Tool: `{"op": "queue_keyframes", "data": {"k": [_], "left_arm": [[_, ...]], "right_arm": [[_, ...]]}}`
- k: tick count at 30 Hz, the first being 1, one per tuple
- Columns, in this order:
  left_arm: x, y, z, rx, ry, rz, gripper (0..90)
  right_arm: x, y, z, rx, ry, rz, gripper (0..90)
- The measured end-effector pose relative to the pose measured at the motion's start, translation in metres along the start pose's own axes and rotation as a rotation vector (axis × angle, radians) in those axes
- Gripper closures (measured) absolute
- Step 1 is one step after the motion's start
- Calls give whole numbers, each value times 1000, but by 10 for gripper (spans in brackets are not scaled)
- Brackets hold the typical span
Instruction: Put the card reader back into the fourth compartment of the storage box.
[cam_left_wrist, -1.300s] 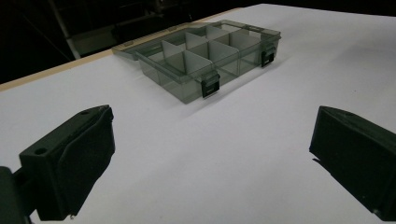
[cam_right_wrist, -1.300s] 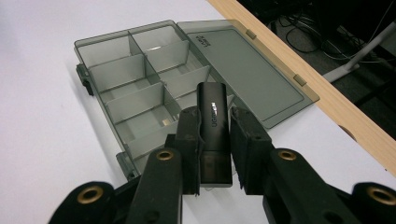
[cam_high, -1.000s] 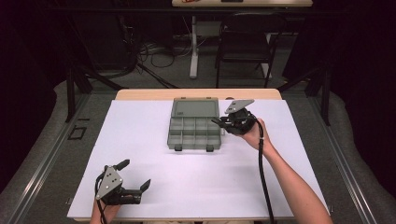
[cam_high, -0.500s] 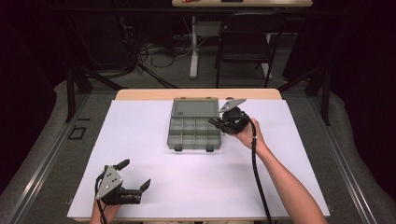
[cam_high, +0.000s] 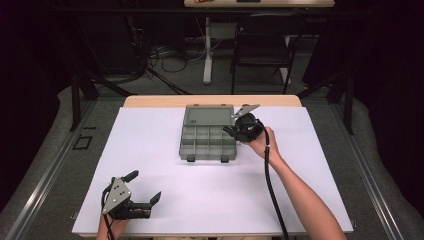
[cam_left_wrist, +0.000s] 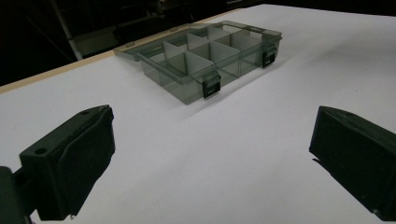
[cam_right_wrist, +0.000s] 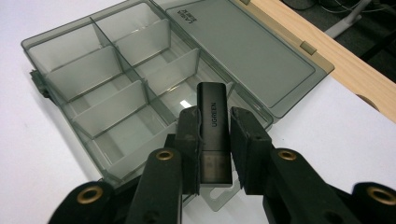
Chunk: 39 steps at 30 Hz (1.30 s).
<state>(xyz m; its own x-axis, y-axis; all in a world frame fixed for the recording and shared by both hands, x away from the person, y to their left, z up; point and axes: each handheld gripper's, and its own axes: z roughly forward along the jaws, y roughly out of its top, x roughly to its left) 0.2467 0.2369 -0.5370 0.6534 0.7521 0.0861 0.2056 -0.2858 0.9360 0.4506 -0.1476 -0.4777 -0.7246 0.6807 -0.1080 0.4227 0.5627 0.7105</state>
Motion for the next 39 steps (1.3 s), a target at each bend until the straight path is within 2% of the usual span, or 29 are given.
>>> {"op": "queue_keyframes", "data": {"k": [23, 39], "left_arm": [[0, 0, 1, 3, -2, -6, 3], [1, 0, 0, 3, 0, -8, 4]], "right_arm": [[-4, -2, 25, 28, -19, 57, 740], [-2, -3, 34, 34, -52, 114, 739]]}}
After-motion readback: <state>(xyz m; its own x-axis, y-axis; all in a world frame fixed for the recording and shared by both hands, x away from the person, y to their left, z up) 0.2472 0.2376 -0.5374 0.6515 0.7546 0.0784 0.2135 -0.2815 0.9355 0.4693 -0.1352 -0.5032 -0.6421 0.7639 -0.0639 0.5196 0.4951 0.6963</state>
